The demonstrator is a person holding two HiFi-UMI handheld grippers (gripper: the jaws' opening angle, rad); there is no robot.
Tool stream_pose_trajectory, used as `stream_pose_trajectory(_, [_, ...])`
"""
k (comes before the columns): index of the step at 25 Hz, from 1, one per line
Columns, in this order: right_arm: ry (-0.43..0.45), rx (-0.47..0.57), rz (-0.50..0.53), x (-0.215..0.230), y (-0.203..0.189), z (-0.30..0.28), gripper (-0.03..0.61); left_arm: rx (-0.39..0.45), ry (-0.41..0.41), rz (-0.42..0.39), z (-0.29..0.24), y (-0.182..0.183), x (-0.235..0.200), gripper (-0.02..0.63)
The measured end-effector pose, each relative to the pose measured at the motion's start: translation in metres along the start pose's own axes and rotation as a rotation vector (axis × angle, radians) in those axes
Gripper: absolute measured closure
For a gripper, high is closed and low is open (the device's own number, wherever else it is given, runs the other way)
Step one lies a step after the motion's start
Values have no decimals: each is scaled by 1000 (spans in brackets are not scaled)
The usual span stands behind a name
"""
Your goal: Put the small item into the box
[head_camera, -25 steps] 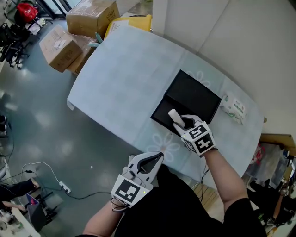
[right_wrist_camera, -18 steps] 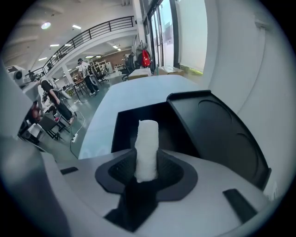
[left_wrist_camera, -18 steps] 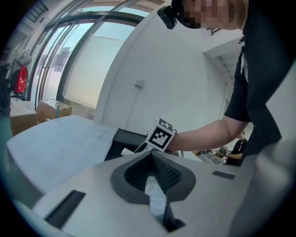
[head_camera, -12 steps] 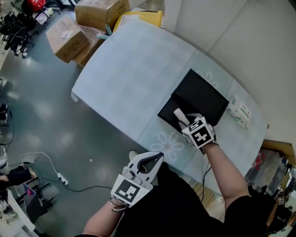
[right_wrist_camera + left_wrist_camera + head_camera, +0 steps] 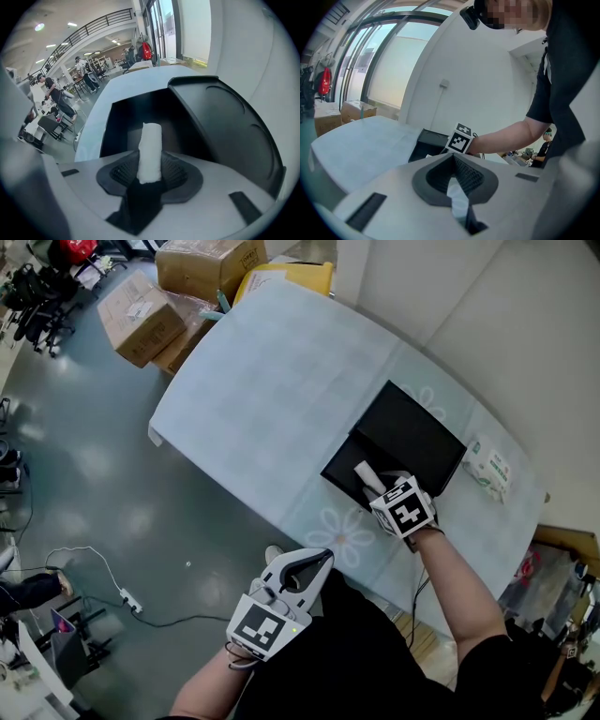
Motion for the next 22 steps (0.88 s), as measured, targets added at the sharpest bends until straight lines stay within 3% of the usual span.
stream_pose_trajectory(10, [-14,97,-55,0,2,32,436,-12,-23,-29,4,7,13,604])
stream_pose_trajectory(17, [-60,303,-176,-16,-1,92,439,-9,-108,-114,11,24,20,604])
stream_pose_trajectory(22, [-118,507,-288,-35,-8,144,569,7,-168,-163,22,40,29,604])
Point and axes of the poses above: the fingertips, and each gripper's own axes: z backward along the fingers, x to its right, y out of its top, the point moved 6 cm from there along z, backward along the fingers
